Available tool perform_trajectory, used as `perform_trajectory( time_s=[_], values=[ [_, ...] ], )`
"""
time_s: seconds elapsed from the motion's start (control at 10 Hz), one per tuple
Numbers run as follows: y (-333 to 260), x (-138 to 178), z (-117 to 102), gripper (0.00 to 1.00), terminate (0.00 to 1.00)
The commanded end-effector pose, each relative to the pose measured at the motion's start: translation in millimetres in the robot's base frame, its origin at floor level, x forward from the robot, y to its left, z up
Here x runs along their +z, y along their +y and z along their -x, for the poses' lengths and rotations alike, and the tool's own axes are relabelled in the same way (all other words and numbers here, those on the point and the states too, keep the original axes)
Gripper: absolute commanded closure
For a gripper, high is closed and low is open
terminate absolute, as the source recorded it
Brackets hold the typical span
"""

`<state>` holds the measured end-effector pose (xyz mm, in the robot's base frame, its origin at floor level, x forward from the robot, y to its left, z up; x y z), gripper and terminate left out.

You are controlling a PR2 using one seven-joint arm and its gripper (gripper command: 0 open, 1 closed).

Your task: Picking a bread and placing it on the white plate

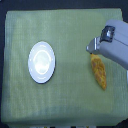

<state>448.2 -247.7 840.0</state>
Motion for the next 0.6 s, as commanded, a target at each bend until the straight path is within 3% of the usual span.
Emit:
perform_trajectory(
  time_s=[0.0,0.5],
  values=[
    [14.7,-61.5,15.3,0.0,0.0],
    [-16.0,-92.6,32.6,0.0,0.0]
  ],
)
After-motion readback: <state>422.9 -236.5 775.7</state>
